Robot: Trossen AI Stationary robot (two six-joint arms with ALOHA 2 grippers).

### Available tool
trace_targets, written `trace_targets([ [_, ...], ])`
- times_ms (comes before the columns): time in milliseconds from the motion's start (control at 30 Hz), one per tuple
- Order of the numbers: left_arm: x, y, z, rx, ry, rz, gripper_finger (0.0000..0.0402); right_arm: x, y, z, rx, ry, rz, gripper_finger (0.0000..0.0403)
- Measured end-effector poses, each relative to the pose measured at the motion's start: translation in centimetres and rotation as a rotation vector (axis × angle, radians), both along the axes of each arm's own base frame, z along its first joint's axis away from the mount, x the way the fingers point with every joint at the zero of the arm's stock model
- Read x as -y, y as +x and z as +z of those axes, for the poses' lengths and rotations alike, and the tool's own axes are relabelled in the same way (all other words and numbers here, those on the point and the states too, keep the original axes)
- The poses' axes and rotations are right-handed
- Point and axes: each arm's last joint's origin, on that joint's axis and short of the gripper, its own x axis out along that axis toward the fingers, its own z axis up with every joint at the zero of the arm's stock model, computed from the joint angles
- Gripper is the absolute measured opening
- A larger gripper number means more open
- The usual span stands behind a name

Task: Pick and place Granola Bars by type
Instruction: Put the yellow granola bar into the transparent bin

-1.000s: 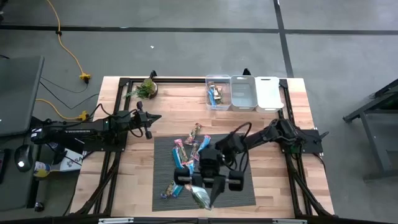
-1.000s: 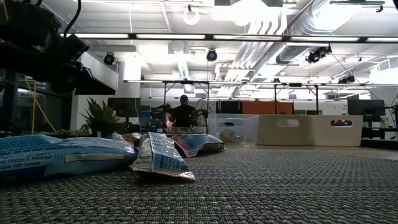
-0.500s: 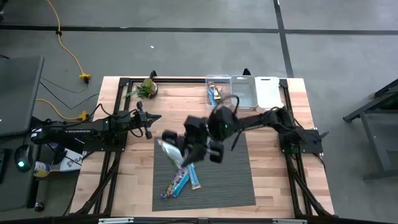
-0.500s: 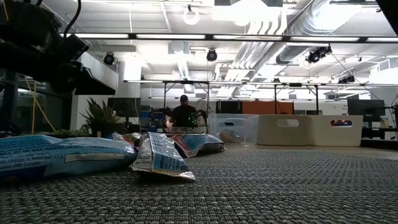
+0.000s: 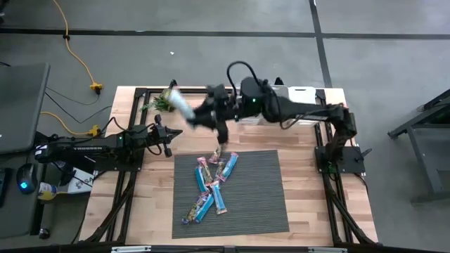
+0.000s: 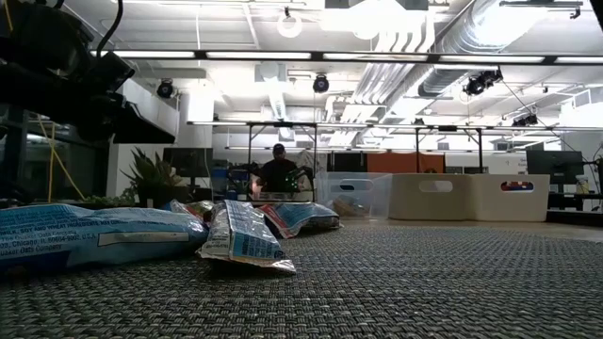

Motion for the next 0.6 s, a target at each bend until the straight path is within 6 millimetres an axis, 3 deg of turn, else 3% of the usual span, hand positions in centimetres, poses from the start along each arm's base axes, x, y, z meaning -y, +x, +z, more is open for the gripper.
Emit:
trace_targets([
  [167, 0.0, 0.0, 0.0, 0.000, 0.000, 0.000, 0.0001, 2.9, -1.4, -1.4, -0.259, -0.065, -0.459, 0.0083],
  [267, 0.0, 0.0, 0.0, 0.000, 0.000, 0.000, 0.0001, 4.4, -2.1, -2.8, -0.422, -0.096, -0.649, 0.0083],
  [433, 0.0, 0.0, 0.0, 0.000, 0.000, 0.000, 0.0001, 6.8, -3.7, -4.9, -0.673, -0.168, -0.878, 0.0083],
  [600, 0.0, 0.0, 0.0, 0.000, 0.000, 0.000, 0.0001, 9.4, -5.0, -6.7, -0.870, -0.221, -0.994, 0.0083],
])
